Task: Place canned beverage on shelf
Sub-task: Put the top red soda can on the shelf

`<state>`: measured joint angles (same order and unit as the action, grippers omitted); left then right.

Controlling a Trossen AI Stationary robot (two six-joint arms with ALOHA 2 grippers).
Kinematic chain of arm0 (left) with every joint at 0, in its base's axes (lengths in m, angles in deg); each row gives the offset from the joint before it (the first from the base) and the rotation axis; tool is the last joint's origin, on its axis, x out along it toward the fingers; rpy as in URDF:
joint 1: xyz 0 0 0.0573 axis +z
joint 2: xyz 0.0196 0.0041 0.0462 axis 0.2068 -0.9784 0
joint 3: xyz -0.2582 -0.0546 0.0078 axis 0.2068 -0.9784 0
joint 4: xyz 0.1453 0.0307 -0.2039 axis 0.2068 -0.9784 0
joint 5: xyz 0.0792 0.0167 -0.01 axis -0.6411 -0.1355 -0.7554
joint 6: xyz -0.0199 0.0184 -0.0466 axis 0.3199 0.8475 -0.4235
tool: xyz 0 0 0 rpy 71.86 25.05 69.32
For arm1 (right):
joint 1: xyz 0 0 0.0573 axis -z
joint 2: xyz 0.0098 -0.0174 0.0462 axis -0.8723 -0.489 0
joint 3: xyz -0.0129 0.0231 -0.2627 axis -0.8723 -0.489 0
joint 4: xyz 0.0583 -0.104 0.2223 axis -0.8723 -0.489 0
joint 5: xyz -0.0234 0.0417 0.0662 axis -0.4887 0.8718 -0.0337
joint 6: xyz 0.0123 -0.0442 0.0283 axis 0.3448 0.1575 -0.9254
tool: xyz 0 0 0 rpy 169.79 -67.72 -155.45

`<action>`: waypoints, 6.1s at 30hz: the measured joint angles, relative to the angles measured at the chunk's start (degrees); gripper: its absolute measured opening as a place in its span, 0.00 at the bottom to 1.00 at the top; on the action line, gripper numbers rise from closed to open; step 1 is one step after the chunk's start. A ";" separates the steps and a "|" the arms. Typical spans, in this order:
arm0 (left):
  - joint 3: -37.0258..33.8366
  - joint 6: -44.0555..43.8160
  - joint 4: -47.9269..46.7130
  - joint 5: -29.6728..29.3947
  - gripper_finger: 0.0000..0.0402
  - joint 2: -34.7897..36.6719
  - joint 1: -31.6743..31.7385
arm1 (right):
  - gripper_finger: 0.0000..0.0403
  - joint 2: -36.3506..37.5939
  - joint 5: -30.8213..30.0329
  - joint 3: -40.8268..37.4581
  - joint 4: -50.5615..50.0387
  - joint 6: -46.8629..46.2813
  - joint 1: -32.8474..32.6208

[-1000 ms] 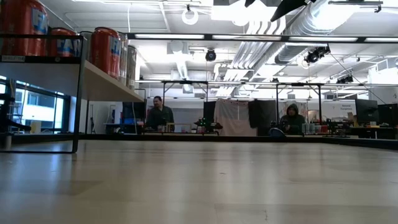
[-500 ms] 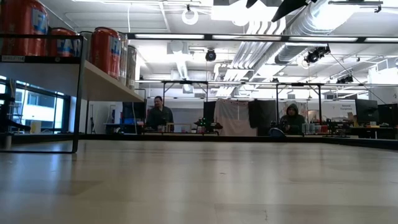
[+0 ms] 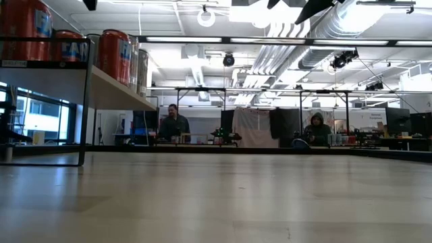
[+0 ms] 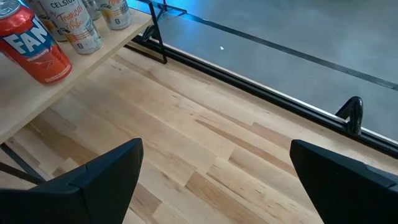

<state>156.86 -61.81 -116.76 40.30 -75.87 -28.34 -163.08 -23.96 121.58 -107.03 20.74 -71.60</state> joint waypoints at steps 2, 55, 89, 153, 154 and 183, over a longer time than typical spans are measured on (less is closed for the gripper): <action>-0.01 1.21 0.02 0.24 0.57 -1.73 0.43 | 0.97 0.00 0.39 0.00 -0.02 0.00 0.00; -15.31 -83.46 0.04 10.70 0.00 20.76 -41.84 | 0.97 0.02 0.75 0.00 23.63 28.86 5.11; -2.12 -7.08 -0.07 -45.94 0.00 22.81 -35.88 | 0.97 0.02 7.44 0.00 22.79 28.47 9.35; -0.70 -8.99 0.04 24.88 0.00 -4.79 11.00 | 0.97 0.04 10.92 0.00 11.89 26.89 9.42; -0.70 -12.74 0.02 24.81 0.00 -4.18 10.67 | 0.97 0.04 9.93 0.00 11.89 27.60 9.51; -4.90 -93.92 -0.03 -29.14 0.00 3.36 -31.75 | 0.97 0.04 12.16 5.76 20.05 43.46 17.95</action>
<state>151.96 -155.74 -116.78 11.16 -72.51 -60.09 -163.04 -11.80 127.34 -86.98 64.20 -53.65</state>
